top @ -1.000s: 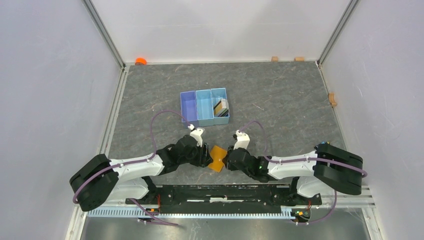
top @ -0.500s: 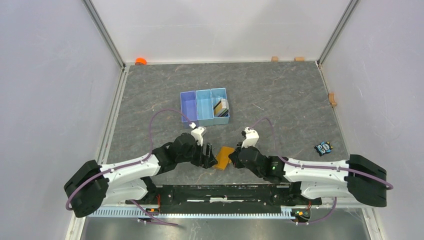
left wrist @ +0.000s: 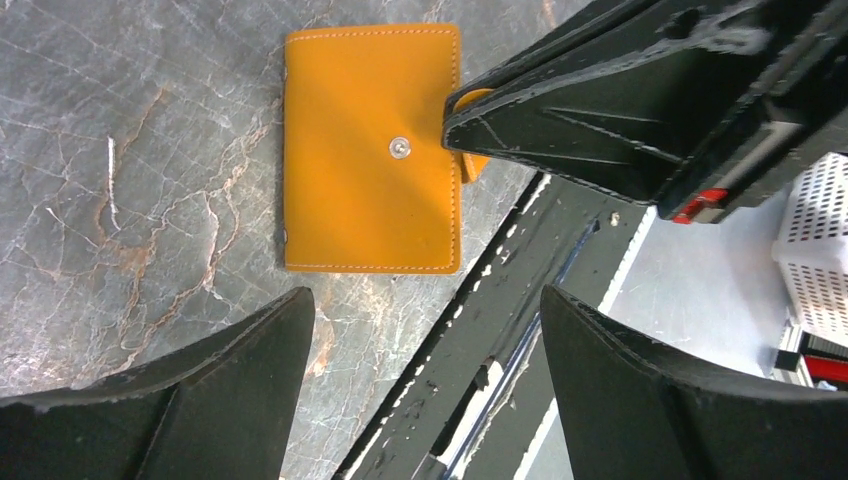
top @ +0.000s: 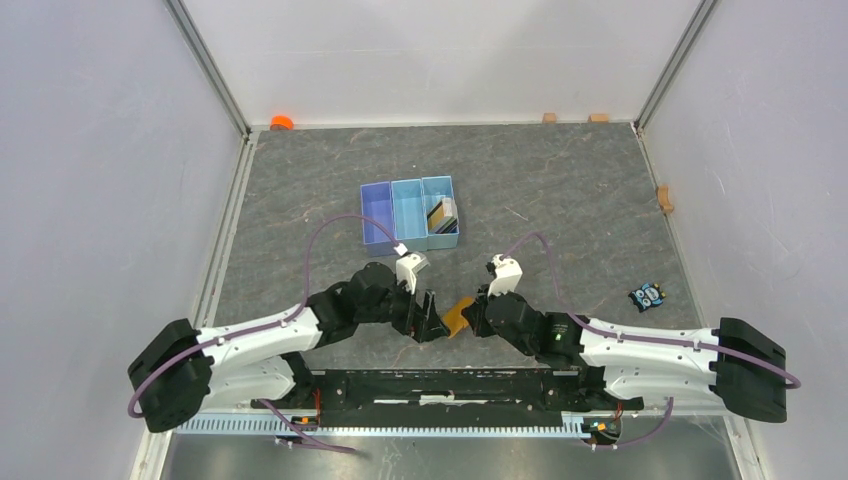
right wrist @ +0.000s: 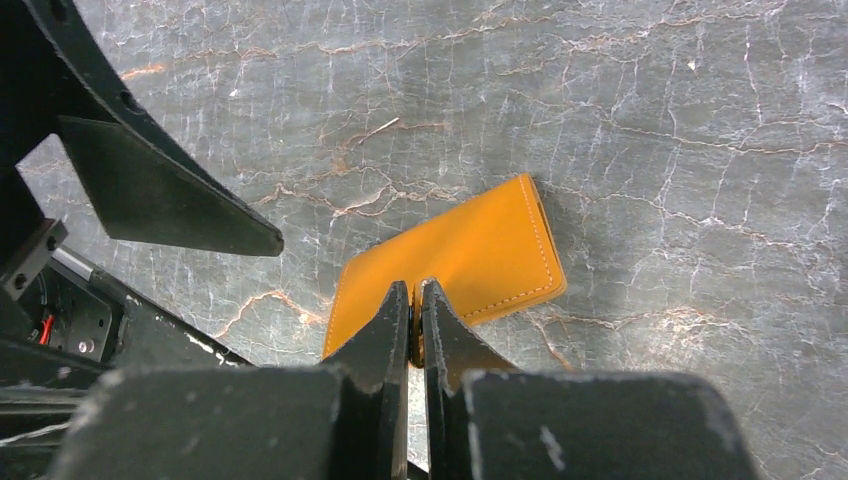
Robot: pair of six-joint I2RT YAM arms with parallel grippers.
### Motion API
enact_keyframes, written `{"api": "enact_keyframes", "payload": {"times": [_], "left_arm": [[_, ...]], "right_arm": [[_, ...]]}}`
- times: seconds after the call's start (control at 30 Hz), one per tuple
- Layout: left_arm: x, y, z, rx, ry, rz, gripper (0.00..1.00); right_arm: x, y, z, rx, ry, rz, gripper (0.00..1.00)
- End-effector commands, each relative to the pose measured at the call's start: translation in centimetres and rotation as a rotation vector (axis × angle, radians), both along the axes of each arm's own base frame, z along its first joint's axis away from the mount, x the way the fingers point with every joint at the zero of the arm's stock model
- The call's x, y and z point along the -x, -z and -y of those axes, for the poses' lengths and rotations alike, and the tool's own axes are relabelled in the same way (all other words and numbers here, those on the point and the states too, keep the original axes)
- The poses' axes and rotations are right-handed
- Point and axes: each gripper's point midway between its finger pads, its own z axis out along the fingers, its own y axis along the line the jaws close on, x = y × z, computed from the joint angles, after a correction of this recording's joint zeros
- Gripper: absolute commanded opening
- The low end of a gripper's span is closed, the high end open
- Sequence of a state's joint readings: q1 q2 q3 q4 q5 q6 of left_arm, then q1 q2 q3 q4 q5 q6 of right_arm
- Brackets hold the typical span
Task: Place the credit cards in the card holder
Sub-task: Open the card holder at the center of the board.
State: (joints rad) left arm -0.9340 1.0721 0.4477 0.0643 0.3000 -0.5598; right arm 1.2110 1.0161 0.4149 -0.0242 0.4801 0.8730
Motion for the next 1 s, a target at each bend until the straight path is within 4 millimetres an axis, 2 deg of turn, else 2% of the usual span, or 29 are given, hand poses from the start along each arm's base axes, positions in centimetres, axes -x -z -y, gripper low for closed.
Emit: {"api": "enact_keyframes", "payload": {"times": [0.0,0.23,0.4,0.63,0.83,0.97], "left_arm": [[-0.7,-0.9,1.3,0.003,0.051,0.07,0.88],[-0.2,-1.3,2.5,0.005,0.115,0.112,0.88],[-1.1,-0.9,3.0,-0.018,0.11,0.139,0.87],[-2.3,-0.4,3.8,-0.036,0.099,0.165,0.64],[-2.7,-0.5,4.3,-0.03,0.11,0.196,0.57],[-2.7,-0.3,4.7,-0.034,0.13,0.194,0.56]], "right_arm": [[-0.2,-1.8,-0.7,-0.046,-0.012,0.032,0.0],[-0.1,-2.9,-0.7,-0.081,-0.018,0.047,0.0],[0.0,-3.3,-0.5,-0.093,-0.021,0.055,0.0],[0.3,-2.3,0.6,-0.08,-0.007,0.039,0.0],[0.7,-1.5,1.1,-0.079,-0.011,0.023,0.0],[0.8,-1.2,1.2,-0.074,-0.01,0.018,0.0]]}}
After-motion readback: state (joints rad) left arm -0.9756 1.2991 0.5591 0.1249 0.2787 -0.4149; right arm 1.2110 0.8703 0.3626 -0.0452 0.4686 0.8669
